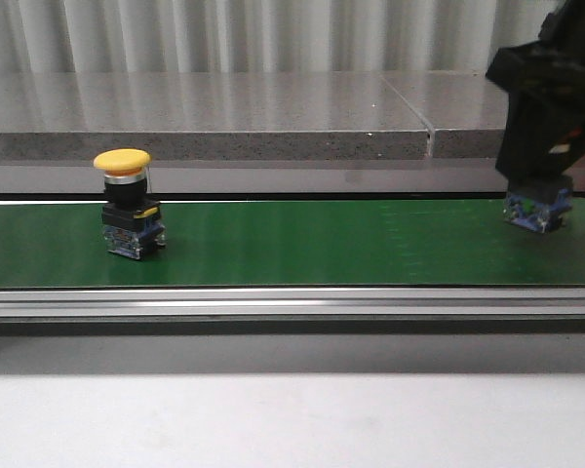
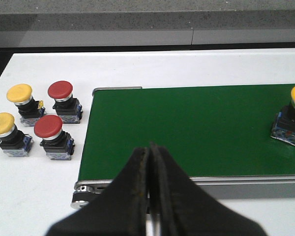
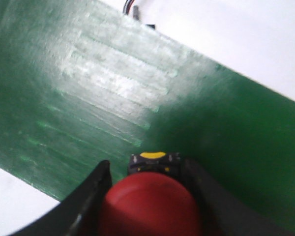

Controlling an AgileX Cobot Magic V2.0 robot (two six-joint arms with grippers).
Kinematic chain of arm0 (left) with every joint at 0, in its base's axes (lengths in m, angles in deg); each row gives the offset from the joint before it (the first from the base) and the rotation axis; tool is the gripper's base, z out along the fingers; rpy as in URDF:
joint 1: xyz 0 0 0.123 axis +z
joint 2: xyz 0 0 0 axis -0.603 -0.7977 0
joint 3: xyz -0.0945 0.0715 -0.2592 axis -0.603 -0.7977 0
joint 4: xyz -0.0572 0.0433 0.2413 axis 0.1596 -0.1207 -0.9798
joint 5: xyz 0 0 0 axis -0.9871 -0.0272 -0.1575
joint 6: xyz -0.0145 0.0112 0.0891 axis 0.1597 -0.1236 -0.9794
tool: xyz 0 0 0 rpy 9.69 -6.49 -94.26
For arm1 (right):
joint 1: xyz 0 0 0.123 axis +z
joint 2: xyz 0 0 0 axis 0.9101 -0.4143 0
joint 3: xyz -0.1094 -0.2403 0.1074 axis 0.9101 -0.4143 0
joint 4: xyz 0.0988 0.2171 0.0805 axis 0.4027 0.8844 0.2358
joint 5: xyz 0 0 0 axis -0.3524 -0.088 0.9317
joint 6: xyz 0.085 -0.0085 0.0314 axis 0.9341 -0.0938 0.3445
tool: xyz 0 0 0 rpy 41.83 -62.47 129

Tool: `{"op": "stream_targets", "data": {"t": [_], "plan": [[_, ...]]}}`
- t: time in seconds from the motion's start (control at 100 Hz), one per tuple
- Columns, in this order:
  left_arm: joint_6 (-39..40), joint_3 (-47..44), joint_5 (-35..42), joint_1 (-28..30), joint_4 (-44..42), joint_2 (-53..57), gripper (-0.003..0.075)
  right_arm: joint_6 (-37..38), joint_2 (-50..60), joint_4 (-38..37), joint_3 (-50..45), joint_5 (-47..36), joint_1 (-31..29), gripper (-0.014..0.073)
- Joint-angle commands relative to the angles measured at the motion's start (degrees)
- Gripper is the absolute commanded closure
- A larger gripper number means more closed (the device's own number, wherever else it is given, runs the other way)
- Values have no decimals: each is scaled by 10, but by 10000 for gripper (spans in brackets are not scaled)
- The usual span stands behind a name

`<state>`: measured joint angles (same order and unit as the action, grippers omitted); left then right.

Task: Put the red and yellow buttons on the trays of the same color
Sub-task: 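Grasp the red button at the conveyor's end with the right gripper, then lower the red button into the red tray and open the right gripper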

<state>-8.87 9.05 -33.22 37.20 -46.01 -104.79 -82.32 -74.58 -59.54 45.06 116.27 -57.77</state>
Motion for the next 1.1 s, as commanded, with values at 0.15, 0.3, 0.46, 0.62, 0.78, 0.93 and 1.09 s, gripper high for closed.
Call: {"op": "stream_targets", "data": {"t": [0.15,0.3,0.46,0.62,0.78,0.93,1.09], "plan": [[0,15,37,-3,3,0,740,-7,20,-17,103,8,-107,659],[0,15,37,-3,3,0,740,-7,-6,-17,140,-47,-192,659],[0,15,37,-3,3,0,740,-3,-70,-17,194,-71,-250,659],[0,15,37,-3,3,0,740,-1,-145,-17,260,-71,-276,659],[0,15,37,-3,3,0,740,-1,-221,-17,329,-67,-288,659],[0,15,37,-3,3,0,740,-1,-275,-17,384,-57,-292,659],[0,15,38,-3,3,0,740,-1,-315,-17,426,-50,-292,659]]}}
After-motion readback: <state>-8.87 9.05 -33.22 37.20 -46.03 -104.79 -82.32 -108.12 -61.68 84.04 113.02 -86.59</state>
